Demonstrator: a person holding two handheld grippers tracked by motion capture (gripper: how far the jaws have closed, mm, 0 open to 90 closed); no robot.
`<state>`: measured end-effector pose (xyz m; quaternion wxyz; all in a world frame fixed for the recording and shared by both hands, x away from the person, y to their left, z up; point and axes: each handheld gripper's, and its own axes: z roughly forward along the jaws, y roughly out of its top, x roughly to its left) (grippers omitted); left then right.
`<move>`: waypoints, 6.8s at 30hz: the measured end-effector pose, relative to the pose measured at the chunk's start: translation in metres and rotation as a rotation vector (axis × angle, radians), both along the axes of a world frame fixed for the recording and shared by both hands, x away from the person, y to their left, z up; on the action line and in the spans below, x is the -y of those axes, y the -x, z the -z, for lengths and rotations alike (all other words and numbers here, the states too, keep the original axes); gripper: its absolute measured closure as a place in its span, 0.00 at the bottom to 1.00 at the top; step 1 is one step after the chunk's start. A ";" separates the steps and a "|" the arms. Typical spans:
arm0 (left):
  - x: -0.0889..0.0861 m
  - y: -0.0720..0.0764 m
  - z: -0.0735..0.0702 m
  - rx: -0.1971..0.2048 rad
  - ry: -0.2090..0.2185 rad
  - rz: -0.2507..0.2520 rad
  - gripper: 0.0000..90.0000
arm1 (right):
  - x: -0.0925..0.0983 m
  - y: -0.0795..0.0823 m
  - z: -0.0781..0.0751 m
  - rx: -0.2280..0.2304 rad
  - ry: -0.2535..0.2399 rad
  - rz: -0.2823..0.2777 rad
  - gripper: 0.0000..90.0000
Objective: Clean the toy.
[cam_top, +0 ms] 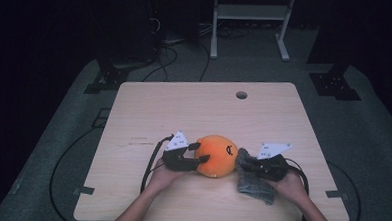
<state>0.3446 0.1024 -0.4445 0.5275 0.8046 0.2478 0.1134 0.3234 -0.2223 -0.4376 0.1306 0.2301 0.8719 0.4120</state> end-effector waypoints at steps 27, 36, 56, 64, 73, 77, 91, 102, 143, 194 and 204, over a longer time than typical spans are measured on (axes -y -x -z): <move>-0.005 0.004 0.001 0.047 -0.001 0.074 0.43 | -0.012 -0.024 -0.018 -0.072 -0.096 -0.061 0.88; 0.005 0.005 0.003 0.055 -0.035 0.047 0.37 | -0.003 -0.014 -0.021 -0.073 -0.079 -0.056 0.88; 0.024 0.026 -0.006 0.233 -0.142 0.117 0.47 | -0.053 -0.002 -0.058 0.052 0.017 -0.187 0.88; 0.025 0.029 -0.004 0.264 -0.160 0.131 0.48 | -0.076 -0.003 -0.064 0.048 0.094 -0.223 0.88; 0.024 0.029 -0.004 0.266 -0.153 0.130 0.49 | -0.054 -0.004 -0.061 -0.004 0.028 -0.187 0.88; 0.029 0.034 -0.006 0.310 -0.181 0.154 0.49 | -0.072 -0.001 -0.066 0.026 0.030 -0.231 0.88; 0.027 0.038 -0.006 0.328 -0.203 0.180 0.50 | -0.053 -0.011 -0.066 0.014 -0.027 -0.169 0.88; 0.018 0.028 -0.003 0.245 -0.138 0.170 0.48 | -0.019 -0.026 -0.039 -0.092 -0.132 -0.073 0.88; 0.032 0.024 -0.025 0.262 -0.119 0.163 0.54 | -0.012 0.020 -0.040 0.076 -0.188 -0.079 0.88; 0.001 0.018 -0.008 0.147 -0.085 0.209 0.48 | 0.006 -0.002 -0.016 -0.090 -0.205 -0.039 0.88; 0.004 0.020 -0.011 0.137 -0.081 0.228 0.38 | -0.018 -0.016 -0.028 -0.096 -0.200 -0.089 0.87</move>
